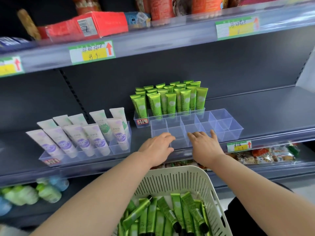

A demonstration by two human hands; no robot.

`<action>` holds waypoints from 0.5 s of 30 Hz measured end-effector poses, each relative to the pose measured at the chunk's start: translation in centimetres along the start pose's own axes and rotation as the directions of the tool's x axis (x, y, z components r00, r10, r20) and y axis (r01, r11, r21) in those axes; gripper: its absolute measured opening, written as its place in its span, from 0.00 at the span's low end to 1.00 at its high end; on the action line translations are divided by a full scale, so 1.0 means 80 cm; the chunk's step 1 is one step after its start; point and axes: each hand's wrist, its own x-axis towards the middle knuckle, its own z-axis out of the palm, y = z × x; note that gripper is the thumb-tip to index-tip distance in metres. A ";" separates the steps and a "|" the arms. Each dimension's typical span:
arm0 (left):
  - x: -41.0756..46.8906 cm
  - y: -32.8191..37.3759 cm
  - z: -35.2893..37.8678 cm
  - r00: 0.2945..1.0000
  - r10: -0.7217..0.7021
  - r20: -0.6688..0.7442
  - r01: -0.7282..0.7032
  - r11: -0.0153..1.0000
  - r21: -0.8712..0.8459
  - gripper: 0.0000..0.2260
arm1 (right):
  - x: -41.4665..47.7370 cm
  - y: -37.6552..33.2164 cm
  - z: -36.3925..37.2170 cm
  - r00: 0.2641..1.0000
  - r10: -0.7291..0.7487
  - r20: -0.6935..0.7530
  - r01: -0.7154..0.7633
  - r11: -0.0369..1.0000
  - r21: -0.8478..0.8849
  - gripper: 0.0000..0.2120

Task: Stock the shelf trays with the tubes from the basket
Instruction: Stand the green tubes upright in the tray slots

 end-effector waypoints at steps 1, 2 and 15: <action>-0.008 -0.010 -0.001 1.000 -0.014 -0.002 0.014 1.000 0.004 0.20 | 0.002 -0.009 0.001 1.000 -0.028 -0.006 0.029 0.999 0.023 0.30; -0.015 -0.020 -0.002 1.000 -0.026 -0.002 0.026 1.000 0.013 0.20 | 0.005 -0.017 0.003 0.998 -0.060 -0.018 0.061 0.997 0.041 0.28; -0.057 -0.072 -0.004 0.993 -0.110 -0.050 0.114 0.991 0.065 0.21 | 0.016 -0.076 0.012 0.965 -0.224 -0.133 0.239 0.965 0.106 0.24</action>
